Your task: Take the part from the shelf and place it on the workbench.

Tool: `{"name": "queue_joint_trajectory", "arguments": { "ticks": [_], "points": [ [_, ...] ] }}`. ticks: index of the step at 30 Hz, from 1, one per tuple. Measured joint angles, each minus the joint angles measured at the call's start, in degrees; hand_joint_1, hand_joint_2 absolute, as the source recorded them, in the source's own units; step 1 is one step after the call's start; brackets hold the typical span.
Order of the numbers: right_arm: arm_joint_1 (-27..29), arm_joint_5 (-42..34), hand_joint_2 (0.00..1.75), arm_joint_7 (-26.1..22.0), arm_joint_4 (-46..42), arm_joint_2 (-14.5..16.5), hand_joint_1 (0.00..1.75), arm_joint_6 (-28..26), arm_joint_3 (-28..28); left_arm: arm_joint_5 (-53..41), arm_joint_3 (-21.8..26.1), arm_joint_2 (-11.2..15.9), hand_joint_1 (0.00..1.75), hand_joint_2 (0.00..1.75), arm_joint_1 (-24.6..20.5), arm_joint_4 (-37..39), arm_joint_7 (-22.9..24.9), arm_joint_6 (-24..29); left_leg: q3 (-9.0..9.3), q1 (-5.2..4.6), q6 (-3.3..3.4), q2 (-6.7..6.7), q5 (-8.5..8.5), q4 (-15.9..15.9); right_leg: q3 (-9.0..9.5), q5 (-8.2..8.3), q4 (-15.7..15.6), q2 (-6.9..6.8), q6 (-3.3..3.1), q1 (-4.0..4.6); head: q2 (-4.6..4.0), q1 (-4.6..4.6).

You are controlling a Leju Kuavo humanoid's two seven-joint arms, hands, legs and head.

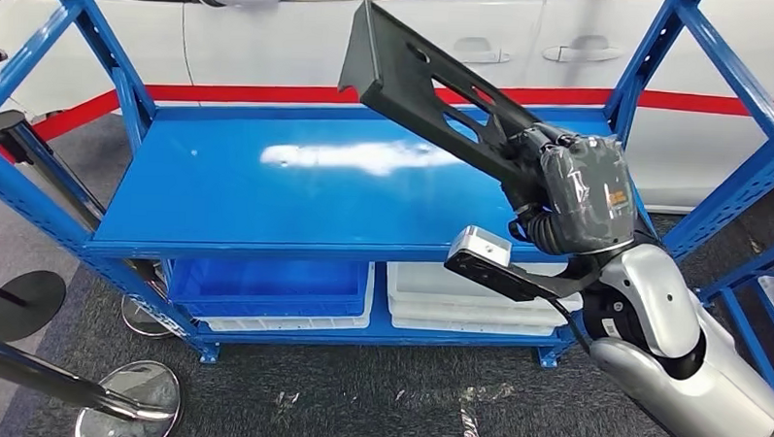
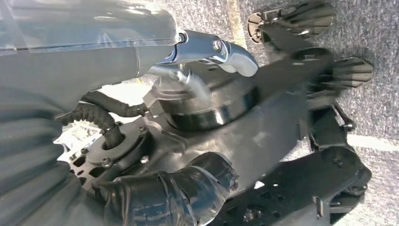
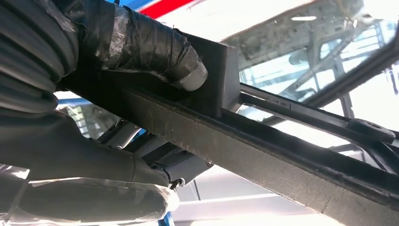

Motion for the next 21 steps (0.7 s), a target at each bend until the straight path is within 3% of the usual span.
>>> {"name": "queue_joint_trajectory", "arguments": {
  "ticks": [4, 5, 6, 8, 9, 10, 11, 13, 15, 16, 17, 19, 20, 21],
  "points": [
    [0.1, 0.0, 1.75, 0.0, -0.5, -0.3, 1.75, 0.0, -0.5, 0.0, 0.0, 0.2, 0.00, 1.75, -0.2, 0.0, 0.0, 0.0, -0.10, -0.44, 0.45, 0.17, 2.33, -2.3, -0.13, 1.53, -1.0, -0.28, 1.33, -0.32, 0.00, -0.40],
    [0.1, 0.0, 1.75, 0.0, -0.6, -0.4, 1.75, 0.1, -0.6, 0.0, 0.0, 0.2, 0.00, 1.75, -0.2, 0.0, 0.0, 0.0, -0.34, -0.29, 0.65, 0.29, 3.25, -2.8, -0.42, 0.60, -0.6, -0.30, 1.57, -0.26, 0.00, -0.42],
    [0.1, 0.0, 1.75, 0.0, -0.7, -0.5, 1.75, 0.1, -0.7, 0.0, 0.0, 0.2, 0.00, 1.75, -0.2, 0.0, 0.0, 0.0, -0.78, -0.08, 0.88, 0.44, 4.23, -3.3, -1.00, -1.48, 0.9, -0.31, 1.78, -0.19, 0.00, -0.37],
    [0.1, 0.0, 1.75, 0.0, -0.9, -0.8, 1.75, 0.2, -0.9, 0.0, 0.0, 0.1, 0.00, 1.75, -0.2, 0.0, 0.0, 0.0, -2.32, 0.03, 1.20, 0.58, 5.73, -3.5, -2.60, -7.47, 7.4, -0.40, 2.12, -0.26, 0.00, -0.21],
    [0.2, 0.0, 1.75, 0.0, -0.9, -0.9, 1.75, 0.2, -0.9, 0.0, 0.0, 0.1, 0.00, 1.75, -0.2, 0.0, 0.0, 0.0, -3.27, 0.02, 1.21, 0.61, 6.40, -3.4, -3.17, -9.50, 11.0, -0.40, 2.37, -0.32, 0.00, -0.20],
    [0.3, 0.0, 1.75, 0.0, -1.0, -1.0, 1.75, 0.3, -0.9, 0.0, -0.1, 0.0, 0.00, 1.75, -0.2, 0.0, 0.0, -0.1, -4.24, 0.03, 1.14, 0.62, 7.00, -3.2, -3.15, -10.16, 13.5, -0.42, 2.61, -0.39, 0.00, -0.19],
    [0.4, 0.0, 1.75, 0.0, -1.0, -1.0, 1.75, 0.3, -0.9, 0.0, -0.1, 0.0, 0.00, 1.75, -0.2, 0.0, 0.0, -0.1, -5.22, 0.06, 1.04, 0.63, 7.56, -3.0, -2.34, -9.58, 14.4, -0.45, 2.80, -0.49, 0.00, -0.18],
    [0.5, 0.1, 1.75, 0.0, -1.3, -1.1, 1.75, 0.3, -1.0, 0.0, -0.3, -0.1, 0.00, 1.75, -0.3, 0.0, 0.0, -0.1, -7.10, 0.17, 0.66, 0.63, 8.46, -2.2, 2.23, -6.96, 10.1, -0.59, 3.08, -0.82, 0.00, -0.18],
    [0.5, 0.4, 1.75, 0.0, -1.7, -1.1, 1.75, 0.3, -1.1, 0.0, -0.4, -0.1, 0.00, 1.75, -0.3, 0.0, 0.0, -0.2, -8.57, 0.13, 0.07, 0.56, 9.13, -1.2, 7.58, -6.85, 2.8, -0.74, 2.92, -0.81, 0.01, -0.24],
    [0.5, 0.5, 1.75, 0.0, -2.0, -1.1, 1.75, 0.4, -1.2, 0.0, -0.5, 0.0, 0.00, 1.75, -0.3, 0.0, 0.0, -0.3, -8.92, 0.09, -0.28, 0.52, 9.49, -1.0, 9.02, -7.38, 0.3, -0.73, 2.61, -0.69, 0.01, -0.23],
    [0.5, 0.6, 1.75, 0.1, -2.2, -1.1, 1.75, 0.6, -1.3, 0.0, -0.6, 0.0, 0.00, 1.75, -0.4, 0.0, 0.0, -0.4, -9.13, 0.06, -0.61, 0.48, 9.96, -0.9, 9.43, -7.74, -0.9, -0.67, 2.17, -0.46, 0.01, -0.21],
    [0.4, 0.6, 1.75, 0.3, -2.5, -1.1, 1.75, 1.1, -1.5, 0.0, -1.0, 0.2, 0.00, 1.75, -0.4, 0.0, 0.0, -0.7, -9.33, 0.23, -1.30, 0.39, 10.80, -1.1, 8.76, -6.90, -1.4, -0.63, 1.16, -0.36, 0.01, -0.04],
    [0.4, 0.6, 1.75, 0.3, -2.6, -1.1, 1.75, 1.4, -1.5, 0.0, -1.2, 0.2, 0.00, 1.75, -0.4, 0.0, 0.0, -0.9, -9.73, 0.37, -1.67, 0.30, 10.29, -0.9, 8.38, -6.24, -1.5, -0.70, 0.68, -0.42, 0.01, -0.02],
    [0.3, 0.5, 1.75, 0.4, -2.8, -1.1, 1.75, 1.7, -1.5, 0.0, -1.4, 0.3, 0.00, 1.75, -0.4, 0.0, 0.0, -1.1, -10.34, 0.49, -2.05, 0.20, 8.58, 0.3, 7.81, -5.53, -1.7, -0.79, 0.20, -0.55, 0.00, -0.09]
  ]
}}
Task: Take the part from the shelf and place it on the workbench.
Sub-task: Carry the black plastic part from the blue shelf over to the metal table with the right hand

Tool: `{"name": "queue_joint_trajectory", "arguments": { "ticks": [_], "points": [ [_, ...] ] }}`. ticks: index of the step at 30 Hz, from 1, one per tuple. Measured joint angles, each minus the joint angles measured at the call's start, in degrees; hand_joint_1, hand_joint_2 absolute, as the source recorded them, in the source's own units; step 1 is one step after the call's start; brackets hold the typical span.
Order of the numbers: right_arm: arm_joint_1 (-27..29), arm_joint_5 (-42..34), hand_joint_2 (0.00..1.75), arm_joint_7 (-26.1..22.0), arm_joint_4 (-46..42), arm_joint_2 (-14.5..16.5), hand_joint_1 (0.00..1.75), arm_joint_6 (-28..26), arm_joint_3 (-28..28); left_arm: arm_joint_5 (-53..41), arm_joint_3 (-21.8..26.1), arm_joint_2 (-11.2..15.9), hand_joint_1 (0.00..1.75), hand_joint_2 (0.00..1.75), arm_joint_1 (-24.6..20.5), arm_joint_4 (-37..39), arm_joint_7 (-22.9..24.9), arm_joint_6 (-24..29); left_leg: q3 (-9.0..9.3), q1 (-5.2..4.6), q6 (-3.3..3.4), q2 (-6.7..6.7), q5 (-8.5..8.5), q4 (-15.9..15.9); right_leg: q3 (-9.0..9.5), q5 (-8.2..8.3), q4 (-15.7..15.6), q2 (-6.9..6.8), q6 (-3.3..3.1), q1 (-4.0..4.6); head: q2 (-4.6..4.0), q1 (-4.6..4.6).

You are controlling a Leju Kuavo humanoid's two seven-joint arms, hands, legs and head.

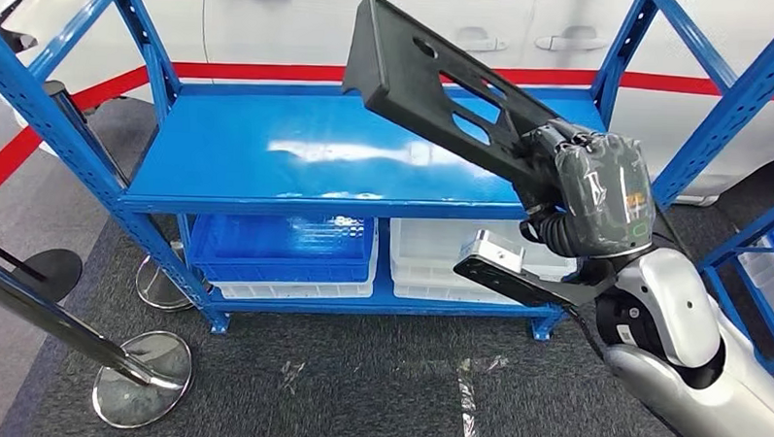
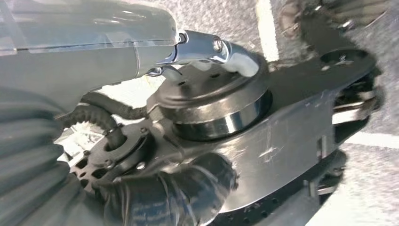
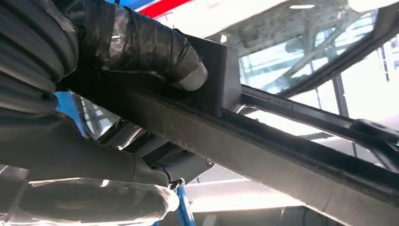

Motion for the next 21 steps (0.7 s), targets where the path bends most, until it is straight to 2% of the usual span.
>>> {"name": "queue_joint_trajectory", "arguments": {
  "ticks": [1, 3, 4, 5, 6, 7, 8, 9, 10, 11, 12, 13, 14, 15, 16, 18, 19, 20, 21],
  "points": [
    [-0.1, -0.1, 1.75, 0.1, -0.2, 0.0, 1.75, 0.3, 0.0, 0.0, -0.2, 0.1, 0.00, 1.75, 0.0, 0.0, 0.0, -0.3, -0.77, 0.14, -0.36, -0.07, -2.72, 2.2, -0.72, 0.79, -0.1, -0.07, -0.35, -0.15, 0.00, -0.14],
    [-0.3, -0.6, 1.75, 0.1, -0.4, 0.0, 1.75, 0.8, -0.1, -0.1, -0.6, 0.4, 0.00, 1.75, -0.3, 0.0, 0.1, -1.0, -2.14, 0.33, -0.94, -0.13, -8.69, 8.7, -2.52, 2.31, -0.1, -0.09, -0.66, -0.18, 0.00, -0.38],
    [-0.4, -0.9, 1.75, -0.1, -0.4, 0.0, 1.75, 1.0, -0.1, -0.2, -0.9, 0.6, 0.00, 1.75, -0.5, 0.0, 0.3, -1.7, -2.31, 0.44, -1.13, -0.13, -10.19, 11.8, -3.57, 3.09, -0.1, -0.08, -0.66, -0.19, 0.00, -0.42],
    [-0.6, -1.2, 1.75, -0.5, -0.4, 0.1, 1.75, 1.1, 0.0, -0.5, -1.3, 0.9, 0.00, 1.75, -0.7, 0.0, 0.6, -2.8, -1.89, 0.52, -1.27, -0.13, -10.29, 13.6, -4.67, 3.88, 0.0, -0.08, -0.61, -0.21, 0.00, -0.42],
    [-0.8, -1.5, 1.75, -1.1, -0.4, 0.3, 1.75, 1.1, 0.3, -1.2, -1.7, 1.3, 0.00, 1.75, -1.0, 0.0, 1.1, -4.1, -0.74, 0.58, -1.37, -0.13, -9.21, 13.9, -5.77, 4.64, 0.0, -0.08, -0.51, -0.25, 0.00, -0.43],
    [-1.3, -1.7, 1.75, -1.9, -0.4, 0.7, 1.75, 1.0, 0.6, -2.4, -2.3, 1.9, 0.00, 1.75, -1.4, 0.0, 1.5, -5.6, 1.21, 0.62, -1.44, -0.13, -7.67, 12.4, -6.79, 5.39, 0.1, -0.08, -0.36, -0.32, 0.00, -0.43],
    [-2.1, -1.9, 1.75, -2.7, -0.1, 1.6, 1.75, 0.9, 1.1, -4.1, -3.0, 2.7, 0.00, 1.75, -1.9, 0.0, 2.1, -7.3, 4.08, 0.66, -1.47, -0.17, -6.66, 9.2, -7.68, 6.13, 0.1, -0.07, -0.17, -0.36, 0.00, -0.44],
    [-3.2, -2.0, 1.75, -3.7, 0.5, 3.0, 1.75, 0.5, 1.8, -6.4, -3.8, 3.8, 0.00, 1.75, -2.5, 0.0, 2.7, -9.0, 7.28, 0.59, -1.42, -0.23, -6.65, 4.9, -8.43, 6.81, 0.2, 0.02, 0.08, -0.36, 0.00, -0.47],
    [-4.5, -2.2, 1.75, -4.8, 1.4, 4.9, 1.75, -0.2, 2.7, -8.9, -4.7, 4.9, 0.00, 1.75, -3.2, 0.0, 3.2, -10.7, 9.72, 0.49, -1.15, -0.35, -7.13, 1.2, -8.91, 7.56, 0.2, 0.11, 0.36, -0.36, 0.00, -0.49],
    [-5.8, -2.5, 1.75, -6.0, 2.7, 7.0, 1.75, -1.1, 3.6, -11.3, -5.5, 5.8, 0.00, 1.75, -3.8, 0.0, 3.8, -12.2, 11.30, 0.38, -0.83, -0.48, -7.81, -1.5, -9.16, 8.24, 0.1, 0.18, 0.65, -0.35, 0.00, -0.55],
    [-7.0, -3.0, 1.75, -7.3, 4.1, 9.1, 1.75, -2.0, 4.6, -13.2, -6.1, 6.7, 0.00, 1.75, -4.3, 0.0, 4.4, -13.3, 11.72, 0.18, -0.38, -0.59, -8.06, -2.9, -9.27, 8.95, -0.2, 0.25, 1.00, -0.39, 0.01, -0.69],
    [-8.0, -3.5, 1.75, -8.5, 5.6, 11.1, 1.75, -2.9, 5.6, -14.6, -6.6, 7.3, 0.00, 1.75, -4.7, 0.0, 4.8, -14.0, 11.31, 0.21, 0.15, -0.66, -7.55, -3.0, -9.29, 9.59, -0.6, 0.25, 1.36, -0.37, 0.01, -0.78],
    [-9.0, -4.1, 1.75, -9.7, 7.1, 12.9, 1.75, -3.6, 6.6, -15.7, -7.0, 7.8, 0.00, 1.75, -5.0, 0.0, 5.2, -14.5, 11.02, 0.25, 0.54, -0.65, -6.84, -3.2, -9.52, 9.47, -0.6, 0.22, 1.61, -0.42, 0.01, -0.90],
    [-9.9, -4.7, 1.75, -10.6, 8.6, 14.5, 1.75, -4.1, 7.6, -16.6, -7.3, 8.1, 0.00, 1.75, -5.2, 0.0, 5.6, -14.8, 10.51, 0.31, 1.05, -0.61, -6.01, -3.3, -9.97, 8.16, 0.2, 0.16, 1.77, -0.40, 0.01, -0.89],
    [-10.9, -5.1, 1.75, -11.4, 10.1, 16.1, 1.75, -4.4, 8.5, -17.4, -7.6, 8.4, 0.00, 1.75, -5.3, 0.0, 6.0, -15.1, 9.85, 0.42, 1.48, -0.56, -5.12, -3.4, -10.67, 5.71, 2.1, 0.10, 1.80, -0.36, 0.00, -0.77],
    [-12.4, -5.8, 1.75, -12.0, 12.5, 18.6, 1.75, -4.6, 10.1, -18.5, -8.1, 8.8, 0.00, 1.75, -5.3, 0.0, 6.7, -15.5, 8.11, 0.34, 2.02, -0.51, -3.59, -3.3, -12.24, -0.59, 9.1, -0.02, 1.67, -0.30, 0.00, -0.56],
    [-12.9, -6.0, 1.75, -12.1, 13.4, 19.6, 1.75, -4.6, 10.7, -18.9, -8.3, 9.0, 0.00, 1.75, -5.2, 0.0, 7.0, -15.7, 7.15, 0.26, 2.12, -0.52, -2.85, -3.2, -12.71, -2.38, 12.8, -0.02, 1.63, -0.21, 0.00, -0.52],
    [-13.1, -6.2, 1.75, -12.1, 14.2, 20.3, 1.75, -4.6, 11.3, -19.1, -8.5, 9.1, 0.00, 1.75, -5.1, 0.0, 7.3, -15.8, 6.13, 0.17, 2.15, -0.55, -2.13, -3.1, -12.64, -2.76, 15.4, -0.01, 1.56, -0.09, 0.00, -0.49],
    [-13.2, -6.3, 1.75, -11.9, 14.9, 20.9, 1.75, -4.6, 11.9, -19.2, -8.6, 9.3, 0.00, 1.75, -5.1, 0.0, 7.7, -15.9, 5.07, 0.05, 2.15, -0.59, -1.43, -3.0, -11.77, -1.90, 16.4, -0.01, 1.39, 0.05, 0.00, -0.47]
  ]
}}
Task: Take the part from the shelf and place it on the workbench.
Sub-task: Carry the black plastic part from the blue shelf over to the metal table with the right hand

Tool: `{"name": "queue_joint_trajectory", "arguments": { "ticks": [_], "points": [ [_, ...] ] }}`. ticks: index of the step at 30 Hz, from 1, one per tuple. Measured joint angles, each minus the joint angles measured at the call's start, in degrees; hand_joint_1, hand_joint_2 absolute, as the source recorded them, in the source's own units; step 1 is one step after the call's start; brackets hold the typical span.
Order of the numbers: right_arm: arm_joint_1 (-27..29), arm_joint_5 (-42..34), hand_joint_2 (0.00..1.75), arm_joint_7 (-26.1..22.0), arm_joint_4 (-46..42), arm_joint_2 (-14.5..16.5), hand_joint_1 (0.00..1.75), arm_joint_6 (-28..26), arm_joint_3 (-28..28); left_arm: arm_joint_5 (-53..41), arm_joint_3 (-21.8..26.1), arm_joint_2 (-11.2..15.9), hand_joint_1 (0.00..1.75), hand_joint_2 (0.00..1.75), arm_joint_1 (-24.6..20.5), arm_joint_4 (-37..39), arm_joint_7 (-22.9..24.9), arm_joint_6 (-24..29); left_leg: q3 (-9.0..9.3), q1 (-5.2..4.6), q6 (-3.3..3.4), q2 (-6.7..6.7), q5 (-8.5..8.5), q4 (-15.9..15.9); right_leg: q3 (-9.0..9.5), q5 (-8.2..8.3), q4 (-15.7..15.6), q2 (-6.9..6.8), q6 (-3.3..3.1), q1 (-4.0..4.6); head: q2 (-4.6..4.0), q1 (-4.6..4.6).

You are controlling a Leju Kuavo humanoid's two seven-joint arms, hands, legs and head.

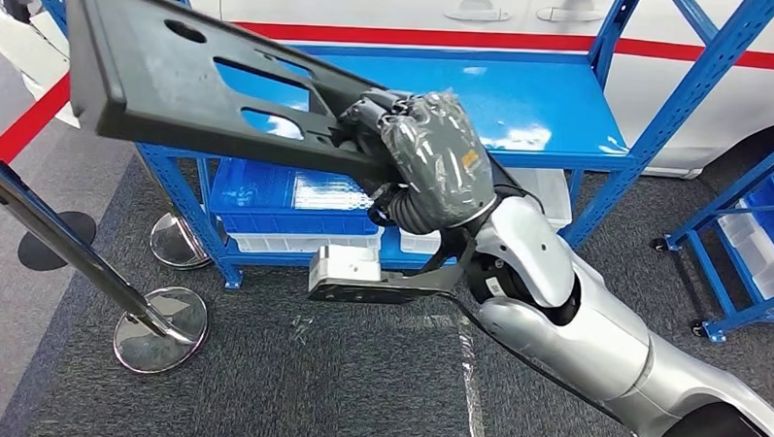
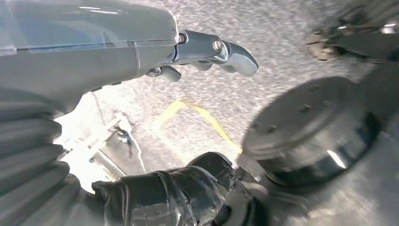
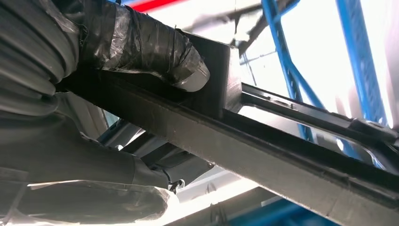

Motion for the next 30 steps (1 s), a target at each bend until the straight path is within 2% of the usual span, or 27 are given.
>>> {"name": "queue_joint_trajectory", "arguments": {
  "ticks": [1, 2, 4, 5, 6, 8, 9, 10, 11, 12, 13, 14, 15, 16, 17, 18, 19, 20, 21, 23, 24, 25, 26, 27, 28, 29, 30],
  "points": [
    [0.0, -0.1, 1.75, 0.3, 0.5, 0.4, 1.75, 0.1, 0.4, -0.1, 0.0, 0.2, 0.00, 1.75, 0.1, 0.0, 0.4, -0.1, -1.02, -0.14, -0.04, -0.06, 0.63, 0.2, 1.79, 1.44, -1.0, -0.01, -0.32, 0.16, 0.00, 0.01],
    [-0.1, -0.2, 1.75, 0.5, 0.9, 0.7, 1.75, 0.2, 0.7, -0.1, 0.0, 0.3, 0.00, 1.75, 0.1, 0.0, 0.8, -0.2, -1.93, -0.26, -0.10, -0.11, 1.20, 0.5, 4.51, 2.53, -3.8, -0.03, -0.81, 0.39, 0.00, 0.01],
    [-0.1, -0.4, 1.75, 1.0, 1.4, 1.3, 1.75, 0.2, 1.0, -0.1, -0.1, 0.6, 0.00, 1.75, 0.4, 0.0, 1.7, -0.7, -3.15, -0.45, -0.47, -0.13, 2.15, 0.9, 10.47, 1.79, -11.7, -0.35, -1.78, 0.95, 0.00, -0.08],
    [-0.1, -0.4, 1.75, 1.1, 1.7, 1.5, 1.75, 0.2, 1.1, -0.1, -0.1, 0.7, 0.00, 1.75, 0.5, 0.0, 2.1, -1.0, -3.37, -0.44, -0.75, -0.05, 2.62, 0.9, 12.29, 1.09, -14.7, -0.49, -2.02, 1.20, 0.00, -0.02],
    [-0.1, -0.5, 1.75, 1.0, 2.1, 1.7, 1.75, 0.1, 1.2, -0.1, -0.1, 0.8, 0.00, 1.75, 0.7, 0.0, 2.4, -1.5, -3.47, -0.32, -1.10, 0.07, 3.15, 0.8, 13.08, 0.66, -16.3, -0.61, -2.12, 1.42, 0.00, 0.03],
    [-0.1, -0.6, 1.75, 0.7, 2.9, 2.1, 1.75, -0.1, 1.5, -0.1, -0.2, 1.1, 0.00, 1.75, 0.8, 0.0, 2.9, -2.3, -3.61, -0.18, -1.78, 0.20, 3.88, 0.4, 12.62, 1.98, -17.3, -0.59, -2.29, 1.34, 0.00, 0.25],
    [-0.1, -0.7, 1.75, 0.6, 3.3, 2.3, 1.75, -0.2, 1.7, -0.1, -0.3, 1.1, 0.00, 1.75, 0.8, 0.1, 2.9, -2.5, -4.07, -0.10, -2.13, 0.15, 3.07, 0.8, 12.19, 2.74, -17.7, -0.63, -2.58, 1.16, 0.00, 0.22],
    [0.0, -0.7, 1.75, 0.6, 3.7, 2.5, 1.75, -0.2, 1.8, -0.1, -0.3, 1.2, 0.00, 1.75, 0.9, 0.1, 3.0, -2.7, -4.82, -0.06, -2.48, 0.07, 1.06, 2.4, 11.56, 3.61, -18.0, -0.67, -2.86, 0.88, 0.00, 0.10],
    [0.0, -0.8, 1.75, 0.6, 3.9, 2.8, 1.75, -0.2, 2.0, -0.1, -0.4, 1.2, 0.00, 1.75, 0.9, 0.1, 3.0, -2.8, -5.76, 0.18, -2.83, 0.00, -1.78, 5.0, 10.82, 4.42, -18.2, -0.71, -3.07, 0.74, 0.00, 0.00],
    [0.0, -0.8, 1.75, 0.7, 4.2, 2.9, 1.75, -0.2, 2.1, -0.2, -0.4, 1.3, 0.00, 1.75, 1.0, 0.1, 3.0, -2.9, -6.80, 0.35, -3.20, 0.00, -4.73, 8.5, 9.85, 5.19, -18.2, -0.67, -3.23, 0.66, 0.00, -0.16],
    [0.0, -0.8, 1.75, 0.8, 4.4, 3.1, 1.75, -0.2, 2.1, -0.1, -0.4, 1.3, 0.00, 1.75, 1.0, 0.1, 3.0, -2.8, -7.55, 0.56, -3.56, 0.00, -6.78, 12.2, 8.85, 5.96, -18.1, -0.63, -3.22, 0.59, 0.00, -0.26],
    [0.1, -0.7, 1.75, 1.1, 4.6, 3.1, 1.75, -0.2, 2.2, 0.0, -0.4, 1.3, 0.00, 1.75, 1.0, 0.1, 3.0, -2.6, -7.75, 0.78, -3.87, 0.00, -7.31, 14.9, 7.79, 6.72, -18.0, -0.59, -3.10, 0.51, 0.00, -0.27],
    [0.1, -0.6, 1.75, 1.8, 4.8, 3.2, 1.75, -0.2, 2.2, 0.5, -0.4, 1.3, 0.00, 1.75, 1.1, 0.1, 3.0, -2.3, -7.21, 0.99, -4.17, 0.00, -6.51, 16.2, 6.67, 7.49, -17.9, -0.58, -2.90, 0.38, 0.00, -0.29],
    [0.2, -0.4, 1.75, 2.8, 4.9, 3.1, 1.75, 0.0, 2.3, 1.4, -0.4, 1.3, 0.00, 1.75, 1.1, 0.2, 2.8, -1.7, -5.81, 1.21, -4.47, 0.00, -4.89, 15.7, 5.56, 8.21, -17.8, -0.53, -2.62, 0.19, 0.00, -0.28],
    [0.1, -0.1, 1.75, 4.3, 5.0, 2.8, 1.75, 0.3, 2.3, 3.0, -0.3, 1.3, 0.00, 1.75, 1.3, 0.2, 2.5, -0.9, -3.34, 1.49, -4.79, -0.02, -3.40, 13.3, 4.47, 8.90, -17.5, -0.44, -2.23, 0.00, 0.00, -0.30],
    [0.1, -0.1, 1.75, 6.2, 4.7, 2.2, 1.75, 1.0, 2.2, 5.0, 0.0, 1.2, 0.00, 1.75, 1.4, 0.2, 2.0, 0.2, -0.09, 1.72, -5.15, -0.19, -3.33, 9.6, 3.50, 9.49, -17.2, -0.35, -1.78, -0.11, 0.00, -0.42],
    [0.1, -0.3, 1.75, 8.2, 3.9, 0.8, 1.75, 1.9, 2.1, 7.3, 0.4, 1.1, 0.00, 1.75, 1.7, 0.2, 1.2, 1.8, 2.84, 1.73, -5.01, -0.54, -4.02, 5.8, 2.86, 10.03, -16.9, -0.32, -1.29, -0.16, 0.00, -0.50],
    [0.1, -0.9, 1.75, 10.0, 2.8, -1.0, 1.75, 3.1, 1.7, 9.6, 0.9, 0.9, 0.00, 1.75, 2.2, 0.2, 0.4, 3.6, 5.00, 1.66, -4.72, -0.84, -5.05, 2.7, 2.54, 10.56, -16.8, -0.35, -0.80, -0.08, 0.00, -0.58],
    [0.1, -1.7, 1.75, 11.4, 1.4, -3.0, 1.75, 4.2, 1.1, 11.4, 1.3, 0.6, 0.00, 1.75, 2.5, 0.2, -0.4, 5.4, 6.00, 1.43, -4.22, -1.11, -5.98, 1.1, 2.45, 11.13, -16.9, -0.41, -0.36, 0.01, 0.01, -0.67],
    [0.2, -2.9, 1.75, 12.8, -1.0, -6.8, 1.75, 5.8, -0.5, 13.5, 1.9, 0.1, 0.00, 1.75, 3.4, 0.2, -1.3, 7.9, 5.37, 1.23, -2.93, -0.91, -5.41, 0.8, 2.44, 12.01, -17.3, -0.33, 0.40, -0.02, 0.01, -0.55],
    [0.3, -3.2, 1.75, 13.1, -2.0, -8.3, 1.75, 6.3, -1.2, 13.8, 2.0, -0.1, 0.00, 1.75, 3.6, 0.2, -1.5, 8.4, 4.87, 1.22, -2.32, -0.61, -4.85, 0.9, 2.02, 11.26, -16.9, -0.22, 0.67, -0.13, 0.01, -0.49],
    [0.3, -3.3, 1.75, 13.3, -3.0, -9.6, 1.75, 6.6, -1.7, 14.0, 2.1, -0.3, 0.00, 1.75, 3.8, 0.2, -1.6, 8.6, 4.28, 1.24, -1.64, -0.23, -4.19, 0.7, 1.32, 9.36, -15.5, -0.12, 0.86, -0.22, 0.00, -0.40],
    [0.3, -3.3, 1.75, 13.4, -3.9, -10.7, 1.75, 6.8, -2.1, 14.2, 2.2, -0.4, 0.00, 1.75, 4.0, 0.2, -1.7, 8.8, 3.66, 1.23, -1.07, 0.14, -3.48, 0.6, 0.32, 6.40, -12.7, -0.05, 1.00, -0.29, 0.00, -0.34],
    [0.3, -3.3, 1.75, 13.5, -4.9, -11.7, 1.75, 7.0, -2.3, 14.3, 2.4, -0.6, 0.00, 1.75, 4.0, 0.2, -1.7, 8.9, 2.86, 1.04, -0.65, 0.40, -2.80, 0.6, -0.82, 3.22, -8.9, -0.04, 1.10, -0.24, 0.00, -0.29],
    [0.4, -3.2, 1.75, 13.6, -5.7, -12.4, 1.75, 7.1, -2.5, 14.5, 2.6, -0.8, 0.00, 1.75, 4.1, 0.2, -1.8, 9.0, 2.02, 0.86, -0.38, 0.61, -2.16, 0.6, -1.72, 0.79, -4.8, -0.03, 1.18, -0.18, 0.00, -0.26],
    [0.4, -3.1, 1.75, 13.9, -6.3, -13.1, 1.75, 7.3, -2.6, 14.8, 2.8, -0.9, 0.00, 1.75, 4.1, 0.2, -2.1, 9.1, 1.20, 0.65, -0.26, 0.71, -1.55, 0.7, -2.09, -0.44, -1.6, -0.01, 1.22, -0.12, 0.00, -0.23],
    [0.5, -3.0, 1.75, 14.2, -6.9, -13.7, 1.75, 7.5, -2.7, 15.1, 3.0, -1.1, 0.00, 1.75, 4.1, 0.2, -2.4, 9.3, 0.43, 0.45, -0.22, 0.60, -1.00, 0.7, -1.56, -0.37, 0.0, 0.01, 1.13, -0.05, 0.00, -0.23]
  ]
}}
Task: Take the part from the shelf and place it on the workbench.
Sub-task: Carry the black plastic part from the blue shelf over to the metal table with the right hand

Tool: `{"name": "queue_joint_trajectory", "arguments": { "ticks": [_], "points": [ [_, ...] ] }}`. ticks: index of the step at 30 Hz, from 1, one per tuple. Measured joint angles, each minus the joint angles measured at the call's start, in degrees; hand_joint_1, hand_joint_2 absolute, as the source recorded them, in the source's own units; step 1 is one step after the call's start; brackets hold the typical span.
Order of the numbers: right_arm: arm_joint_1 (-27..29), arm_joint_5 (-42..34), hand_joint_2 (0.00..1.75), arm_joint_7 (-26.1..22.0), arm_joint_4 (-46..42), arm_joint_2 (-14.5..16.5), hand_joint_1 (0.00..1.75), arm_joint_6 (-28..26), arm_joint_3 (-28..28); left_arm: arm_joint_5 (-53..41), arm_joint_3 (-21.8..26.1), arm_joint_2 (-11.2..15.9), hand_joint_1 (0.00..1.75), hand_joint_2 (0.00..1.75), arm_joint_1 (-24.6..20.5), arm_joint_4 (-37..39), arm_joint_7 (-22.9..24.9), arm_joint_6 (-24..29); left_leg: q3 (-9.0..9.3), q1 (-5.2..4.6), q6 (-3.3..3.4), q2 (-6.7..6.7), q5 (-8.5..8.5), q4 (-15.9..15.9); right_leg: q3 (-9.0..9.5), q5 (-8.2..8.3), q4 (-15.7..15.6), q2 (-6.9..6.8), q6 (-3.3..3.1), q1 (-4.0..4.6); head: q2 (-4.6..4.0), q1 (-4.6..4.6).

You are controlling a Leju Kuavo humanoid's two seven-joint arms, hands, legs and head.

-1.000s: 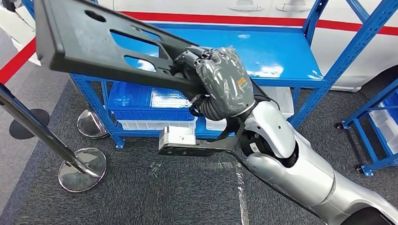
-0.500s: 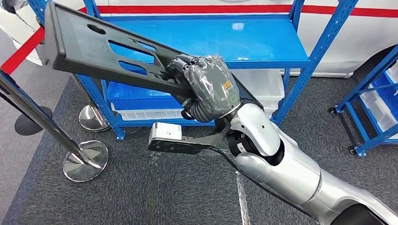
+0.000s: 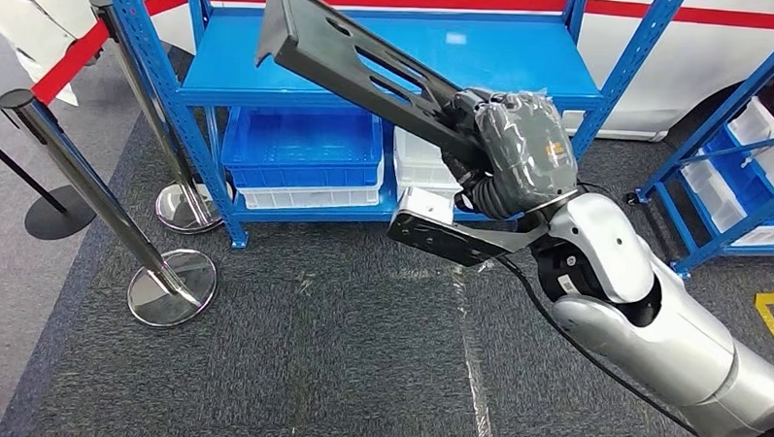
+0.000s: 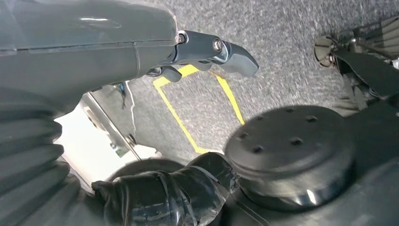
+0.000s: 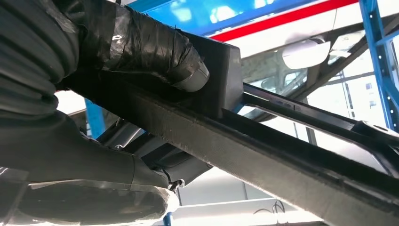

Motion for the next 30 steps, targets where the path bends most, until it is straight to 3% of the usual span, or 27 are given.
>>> {"name": "queue_joint_trajectory", "arguments": {
  "ticks": [1, 3, 5, 6, 9, 11, 13, 14, 15, 17, 18, 19, 21, 23, 24, 25, 26, 28, 29, 30],
  "points": [
    [0.1, 0.0, 1.75, 0.4, -0.6, -0.6, 1.75, 0.3, 0.0, 0.4, 0.2, -0.2, 0.00, 1.75, 0.0, 0.0, -0.4, 0.2, -0.71, -0.18, -0.01, -0.17, 0.52, 0.0, 1.54, 0.94, -0.5, 0.08, -0.23, 0.12, 0.00, -0.01],
    [0.0, -0.5, 1.75, 1.2, -2.0, -1.9, 1.75, 0.9, -0.3, 0.9, 0.4, -0.4, 0.00, 1.75, 0.0, -0.2, -1.1, 0.8, -1.95, -0.34, -0.13, -0.80, 1.45, 0.1, 7.32, 2.80, -7.4, 1.52, -1.44, 0.47, 0.00, -0.02],
    [-0.3, -1.2, 1.75, 1.5, -3.3, -2.9, 1.75, 1.3, -0.9, 0.8, 0.5, -0.6, 0.00, 1.75, -0.1, -0.6, -1.5, 1.1, -2.79, -0.31, -0.53, -1.37, 2.38, 0.0, 12.37, 2.70, -14.9, 3.60, -2.46, 0.59, 0.00, -0.05],
    [-0.4, -1.5, 1.75, 1.4, -3.7, -3.2, 1.75, 1.4, -1.2, 0.3, 0.5, -0.6, 0.00, 1.75, -0.2, -0.8, -1.5, 0.9, -3.01, -0.10, -0.87, -1.77, 2.90, -0.2, 13.45, 2.41, -16.8, 4.12, -2.67, 0.67, 0.00, -0.02],
    [-0.9, -1.6, 1.75, -1.1, -4.0, -2.9, 1.75, 0.9, -1.3, -3.5, 0.1, 0.1, 0.00, 1.75, -0.8, -0.9, -1.2, -1.7, -3.59, 0.16, -2.12, -3.28, 3.79, -0.8, 13.93, 3.79, -18.6, 2.42, -3.00, 0.57, 0.00, 0.36],
    [-1.5, -0.8, 1.75, -4.3, -3.0, -0.7, 1.75, -1.0, -0.7, -7.6, -0.3, 1.3, 0.00, 1.75, -1.4, -0.9, -0.9, -5.9, -5.32, 0.11, -2.84, -2.84, 0.76, 2.3, 13.53, 5.00, -19.8, 0.71, -3.72, 0.18, 0.00, 0.52],
    [-2.3, -0.2, 1.75, -7.1, -1.0, 2.6, 1.75, -3.3, 0.5, -10.5, -0.7, 2.3, 0.00, 1.75, -2.1, -0.8, -0.8, -9.5, -7.68, 0.41, -3.57, -1.81, -3.93, 9.1, 12.32, 5.87, -19.7, -0.58, -4.04, 0.16, 0.00, 0.33],
    [-2.6, 0.0, 1.75, -7.9, 0.0, 4.0, 1.75, -4.1, 1.2, -11.2, -1.0, 2.7, 0.00, 1.75, -2.4, -0.7, -0.8, -10.4, -8.47, 0.56, -3.96, -1.60, -5.16, 12.3, 11.63, 6.19, -19.4, -1.23, -3.99, 0.13, 0.00, 0.21],
    [-2.8, 0.0, 1.75, -8.3, 0.9, 5.3, 1.75, -4.5, 1.7, -11.6, -1.2, 3.0, 0.00, 1.75, -2.6, -0.6, -0.8, -10.7, -8.55, 0.72, -4.33, -1.47, -5.09, 14.2, 10.87, 6.50, -19.1, -1.93, -3.90, 0.07, 0.00, 0.12],
    [-3.0, -0.1, 1.75, -8.6, 2.2, 7.1, 1.75, -4.7, 2.6, -12.0, -1.5, 3.5, 0.00, 1.75, -2.7, -0.6, -0.7, -10.8, -5.91, 0.97, -5.03, -0.89, -2.15, 12.8, 9.14, 6.97, -18.0, -3.46, -3.56, -0.14, 0.00, 0.06],
    [-3.2, -0.1, 1.75, -8.6, 2.7, 7.8, 1.75, -4.7, 2.9, -12.2, -1.6, 3.7, 0.00, 1.75, -2.8, -0.6, -0.5, -10.7, -3.32, 1.09, -5.42, -0.02, -1.08, 9.6, 8.28, 7.15, -17.3, -4.20, -3.34, -0.20, 0.00, 0.05],
    [-3.4, -0.2, 1.75, -8.6, 3.1, 8.2, 1.75, -4.7, 3.1, -12.3, -1.6, 3.9, 0.00, 1.75, -2.8, -0.6, -0.4, -10.5, -0.52, 0.92, -5.64, 0.98, -1.07, 5.8, 7.50, 7.31, -16.7, -4.84, -3.09, -0.19, 0.00, -0.02],
    [-3.5, -0.2, 1.75, -8.5, 3.6, 8.9, 1.75, -4.7, 3.4, -12.4, -1.7, 4.3, 0.00, 1.75, -3.0, -0.6, -0.3, -10.2, 2.52, 0.47, -4.96, 2.11, -2.23, 0.9, 6.76, 7.75, -16.0, -6.05, -2.48, 0.06, 0.00, -0.07],
    [-3.6, -0.2, 1.75, -8.6, 4.1, 9.5, 1.75, -4.7, 3.6, -12.4, -1.8, 4.7, 0.00, 1.75, -2.9, -0.6, -0.3, -10.2, 2.09, 0.18, -3.43, 1.38, -1.97, 0.2, 6.70, 8.41, -16.0, -7.15, -1.76, 0.24, 0.00, -0.02],
    [-3.6, -0.2, 1.75, -8.6, 4.4, 9.7, 1.75, -4.7, 3.7, -12.4, -1.9, 4.9, 0.00, 1.75, -2.8, -0.6, -0.3, -10.2, 1.72, 0.25, -2.85, 0.99, -1.48, 0.1, 6.55, 8.17, -15.7, -6.91, -1.39, 0.16, 0.00, 0.01],
    [-3.7, -0.3, 1.75, -8.6, 4.6, 9.9, 1.75, -4.7, 3.8, -12.4, -2.0, 5.0, 0.00, 1.75, -2.8, -0.6, -0.3, -10.2, 1.22, 0.34, -2.21, 0.58, -0.84, 0.0, 6.17, 6.99, -14.9, -5.93, -1.11, 0.06, 0.00, 0.02],
    [-3.7, -0.3, 1.75, -8.6, 4.8, 9.9, 1.75, -4.7, 3.8, -12.6, -2.1, 5.1, 0.00, 1.75, -2.8, -0.6, -0.3, -10.3, 0.59, 0.43, -1.58, 0.22, -0.10, -0.1, 5.53, 4.69, -13.0, -4.39, -0.95, -0.01, 0.00, 0.07],
    [-3.7, -0.3, 1.75, -8.6, 5.2, 10.1, 1.75, -4.6, 3.9, -13.0, -2.2, 5.1, 0.00, 1.75, -3.0, -0.6, -0.2, -10.3, -0.99, 0.37, -0.85, -0.73, 1.38, -0.2, 3.84, -1.40, -6.2, -1.25, -1.02, 0.03, 0.00, 0.17],
    [-3.6, -0.3, 1.75, -8.7, 5.4, 10.1, 1.75, -4.4, 4.0, -13.2, -2.2, 5.1, 0.00, 1.75, -3.0, -0.6, -0.2, -10.3, -1.95, 0.23, -0.68, -1.31, 2.14, -0.1, 3.29, -3.51, -2.6, -0.54, -1.18, 0.18, 0.00, 0.21],
    [-3.5, -0.3, 1.75, -8.8, 5.6, 10.2, 1.75, -4.3, 4.0, -13.6, -2.3, 5.1, 0.00, 1.75, -3.0, -0.6, -0.1, -10.2, -2.91, 0.08, -0.64, -1.98, 2.89, -0.1, 3.33, -4.22, -0.2, -0.24, -1.40, 0.34, 0.00, 0.24]
  ]
}}
